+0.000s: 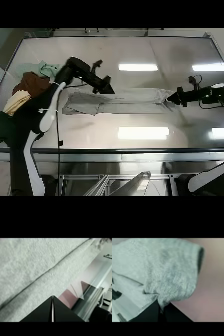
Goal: Fold the shirts.
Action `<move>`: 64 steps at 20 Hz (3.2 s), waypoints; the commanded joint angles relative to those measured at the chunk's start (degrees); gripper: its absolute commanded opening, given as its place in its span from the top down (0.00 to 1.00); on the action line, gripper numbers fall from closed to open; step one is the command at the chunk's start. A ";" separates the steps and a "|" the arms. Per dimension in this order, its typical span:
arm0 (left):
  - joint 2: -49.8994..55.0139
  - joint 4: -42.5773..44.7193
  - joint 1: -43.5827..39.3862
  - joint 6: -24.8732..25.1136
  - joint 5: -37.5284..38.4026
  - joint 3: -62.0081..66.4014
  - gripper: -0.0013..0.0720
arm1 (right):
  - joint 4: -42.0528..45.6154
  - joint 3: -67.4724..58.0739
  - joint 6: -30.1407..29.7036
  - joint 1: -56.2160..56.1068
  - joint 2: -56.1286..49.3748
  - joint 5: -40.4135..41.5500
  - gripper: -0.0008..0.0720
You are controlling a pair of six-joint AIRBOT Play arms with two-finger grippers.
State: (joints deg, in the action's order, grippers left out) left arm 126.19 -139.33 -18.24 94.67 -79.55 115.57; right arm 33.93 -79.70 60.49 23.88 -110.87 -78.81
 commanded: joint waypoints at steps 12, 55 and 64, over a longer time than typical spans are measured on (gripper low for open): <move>1.99 -11.63 -7.21 -1.60 6.21 2.32 0.96 | -10.08 -4.55 0.13 -0.24 10.19 -13.14 0.97; -43.63 -1.73 28.26 16.46 -8.92 -43.10 0.95 | 10.73 -17.00 23.28 -32.00 -6.19 4.85 0.09; -43.63 -1.84 28.26 16.48 -8.72 -43.10 0.95 | -1.53 -17.00 18.08 -38.53 -11.52 7.04 0.56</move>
State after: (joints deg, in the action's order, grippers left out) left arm 82.61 -141.21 9.98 111.11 -88.12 72.49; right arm 36.99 -96.79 81.25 -12.80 -121.25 -72.84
